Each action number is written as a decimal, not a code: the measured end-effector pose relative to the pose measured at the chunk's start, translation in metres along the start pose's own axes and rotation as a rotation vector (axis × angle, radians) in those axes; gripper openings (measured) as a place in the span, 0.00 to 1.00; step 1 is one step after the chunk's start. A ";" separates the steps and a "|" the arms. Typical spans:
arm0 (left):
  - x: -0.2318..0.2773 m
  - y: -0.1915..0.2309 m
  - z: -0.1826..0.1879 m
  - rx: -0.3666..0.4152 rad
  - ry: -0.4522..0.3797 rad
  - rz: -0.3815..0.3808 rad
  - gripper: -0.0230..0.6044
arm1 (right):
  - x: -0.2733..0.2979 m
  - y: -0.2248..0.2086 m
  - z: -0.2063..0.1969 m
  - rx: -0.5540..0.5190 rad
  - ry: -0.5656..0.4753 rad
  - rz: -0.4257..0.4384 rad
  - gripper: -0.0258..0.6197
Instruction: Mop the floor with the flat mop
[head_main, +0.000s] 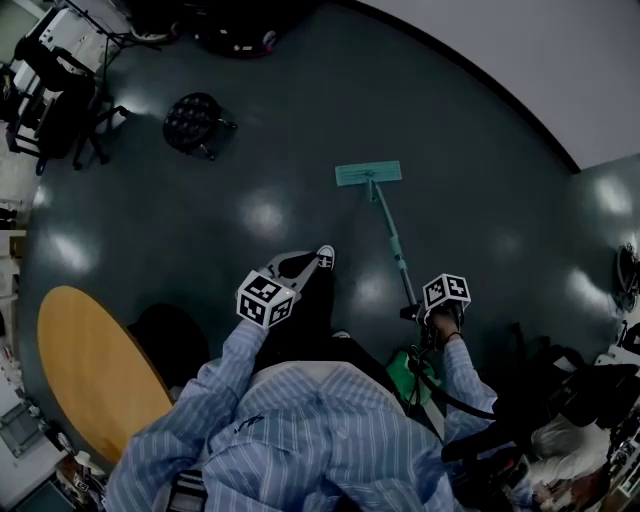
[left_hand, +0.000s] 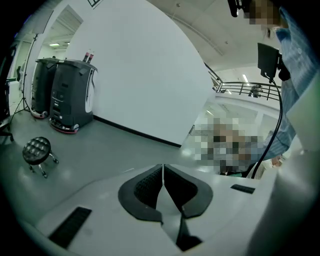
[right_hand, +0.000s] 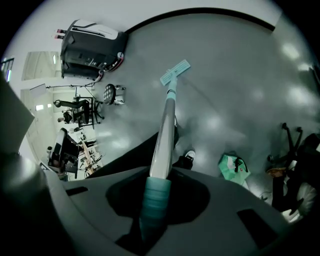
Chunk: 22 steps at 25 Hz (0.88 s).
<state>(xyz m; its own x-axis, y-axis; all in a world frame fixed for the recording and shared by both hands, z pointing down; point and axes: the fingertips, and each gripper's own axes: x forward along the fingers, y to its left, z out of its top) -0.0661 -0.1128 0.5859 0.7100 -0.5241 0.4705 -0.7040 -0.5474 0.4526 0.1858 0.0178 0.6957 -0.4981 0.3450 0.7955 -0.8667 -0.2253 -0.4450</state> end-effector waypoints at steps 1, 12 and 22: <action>0.002 0.015 0.002 -0.007 0.002 0.006 0.06 | 0.003 0.009 0.022 -0.004 -0.003 -0.001 0.16; 0.025 0.129 0.035 -0.100 0.005 0.078 0.06 | 0.003 0.093 0.243 -0.050 -0.005 -0.024 0.16; 0.009 0.109 0.026 -0.198 0.012 0.115 0.06 | -0.048 0.153 0.368 -0.005 -0.111 0.036 0.16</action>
<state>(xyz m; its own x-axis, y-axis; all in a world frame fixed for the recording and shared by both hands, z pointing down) -0.1358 -0.1943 0.6197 0.6250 -0.5673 0.5362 -0.7716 -0.3448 0.5346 0.0864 -0.3686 0.7404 -0.5231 0.2334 0.8197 -0.8486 -0.2314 -0.4757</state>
